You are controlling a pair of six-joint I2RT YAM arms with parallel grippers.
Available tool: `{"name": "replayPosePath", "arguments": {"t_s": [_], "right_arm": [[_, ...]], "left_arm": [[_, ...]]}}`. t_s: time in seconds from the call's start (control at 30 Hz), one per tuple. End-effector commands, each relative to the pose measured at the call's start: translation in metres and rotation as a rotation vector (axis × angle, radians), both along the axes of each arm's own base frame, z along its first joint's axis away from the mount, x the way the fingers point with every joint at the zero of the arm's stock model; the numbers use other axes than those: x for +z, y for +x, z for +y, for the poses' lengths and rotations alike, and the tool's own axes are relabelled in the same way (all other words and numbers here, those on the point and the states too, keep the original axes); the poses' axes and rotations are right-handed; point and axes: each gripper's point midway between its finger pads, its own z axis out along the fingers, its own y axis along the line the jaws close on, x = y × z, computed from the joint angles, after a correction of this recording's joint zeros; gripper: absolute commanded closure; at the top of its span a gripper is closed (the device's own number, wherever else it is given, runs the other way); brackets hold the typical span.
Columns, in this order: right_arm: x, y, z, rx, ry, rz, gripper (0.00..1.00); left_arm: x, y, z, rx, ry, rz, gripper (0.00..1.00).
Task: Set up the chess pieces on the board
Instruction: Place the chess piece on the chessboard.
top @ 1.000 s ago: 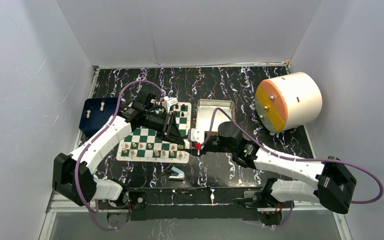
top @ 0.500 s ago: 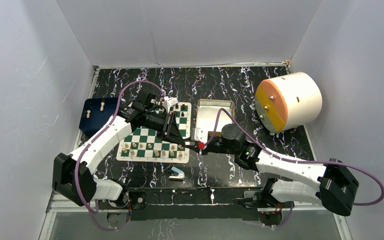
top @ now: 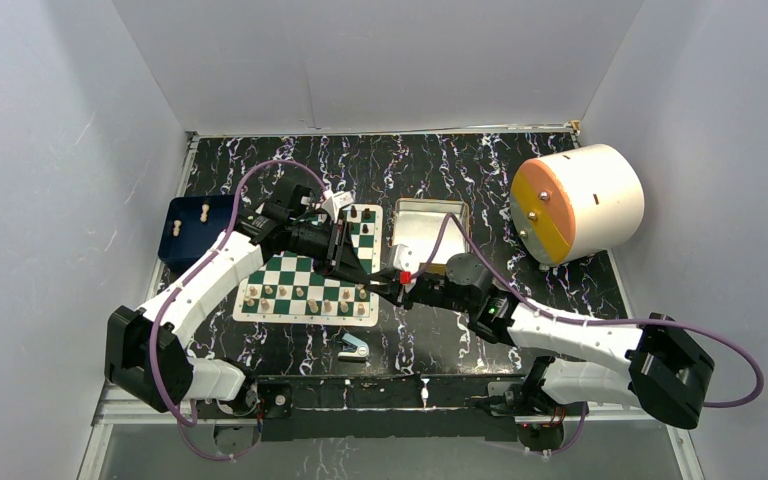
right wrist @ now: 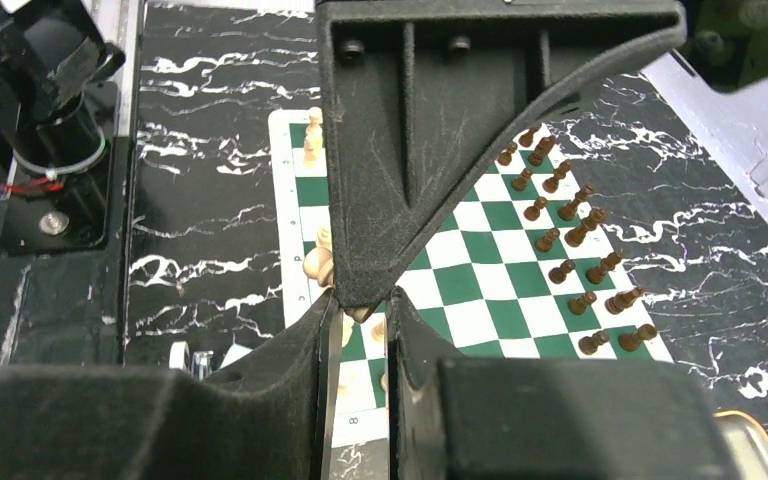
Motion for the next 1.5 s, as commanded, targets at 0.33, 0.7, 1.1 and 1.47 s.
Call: {"name": "replayPosePath", "arguments": {"t_s": [0.33,0.7,1.1,1.47], "right_arm": [[0.021,0.025,-0.002,-0.197,0.221,0.193,0.87],[0.021,0.028,0.0,-0.223,0.256,0.251,0.87],[0.011,0.038,-0.003,-0.297,0.262,0.326,0.87],[0.008,0.015,-0.001,-0.192,0.189,0.352,0.7]], "left_arm": [[0.007,0.01,-0.004,0.055,0.001,-0.028,0.81],[0.0,0.012,-0.005,0.07,0.01,-0.008,0.74],[0.005,0.013,-0.005,0.097,0.005,-0.011,0.93],[-0.019,0.025,0.021,0.131,0.244,-0.067,1.0]]}}
